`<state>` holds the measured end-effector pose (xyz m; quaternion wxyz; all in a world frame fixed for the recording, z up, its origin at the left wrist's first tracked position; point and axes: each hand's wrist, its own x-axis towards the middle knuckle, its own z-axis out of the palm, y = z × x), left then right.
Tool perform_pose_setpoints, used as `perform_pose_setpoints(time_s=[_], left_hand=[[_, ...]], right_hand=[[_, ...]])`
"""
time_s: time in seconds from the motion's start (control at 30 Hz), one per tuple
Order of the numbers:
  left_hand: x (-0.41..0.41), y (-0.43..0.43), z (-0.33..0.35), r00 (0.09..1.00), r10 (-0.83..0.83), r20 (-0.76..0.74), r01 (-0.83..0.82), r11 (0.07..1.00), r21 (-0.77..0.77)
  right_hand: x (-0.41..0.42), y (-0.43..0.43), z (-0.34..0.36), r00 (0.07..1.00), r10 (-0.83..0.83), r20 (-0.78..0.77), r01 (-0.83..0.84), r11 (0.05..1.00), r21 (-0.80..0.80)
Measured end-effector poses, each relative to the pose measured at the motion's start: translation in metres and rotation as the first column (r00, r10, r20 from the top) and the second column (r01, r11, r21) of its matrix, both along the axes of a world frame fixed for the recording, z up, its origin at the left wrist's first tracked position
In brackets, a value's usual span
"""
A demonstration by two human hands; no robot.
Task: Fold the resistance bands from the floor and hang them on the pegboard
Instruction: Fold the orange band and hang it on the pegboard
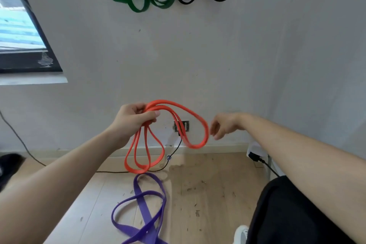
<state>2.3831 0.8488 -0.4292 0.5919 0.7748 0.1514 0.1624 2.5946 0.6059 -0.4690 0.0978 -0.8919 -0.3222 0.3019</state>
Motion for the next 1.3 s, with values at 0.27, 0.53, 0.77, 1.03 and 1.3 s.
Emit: perform_pose_setpoints(time_s=[0.27,0.53,0.77,1.03,1.3], left_hand=[[-0.009,0.003,0.013,0.99,-0.117,-0.078,0.131,0.966,0.224],[-0.033,0.026,0.031,0.972,-0.126,-0.196,0.195,0.901,0.387],[-0.045,0.033,0.05,0.979,-0.145,-0.144,0.189,0.909,0.371],[-0.029,0.015,0.105,0.981,-0.041,0.189,0.024,0.995,0.093],[-0.008,0.007,0.203,0.941,-0.04,0.335,0.047,0.999,-0.012]], right_hand=[[-0.084,0.078,0.048,0.935,0.292,-0.199,-0.097,0.755,0.649],[-0.103,0.089,0.061,0.931,0.322,-0.171,-0.123,0.718,0.685],[-0.094,0.078,0.078,0.934,0.237,-0.266,0.054,0.644,0.763],[-0.111,0.083,0.134,0.969,0.167,-0.184,0.085,0.473,0.877],[-0.107,0.09,0.24,0.99,0.137,-0.028,-0.018,0.325,0.946]])
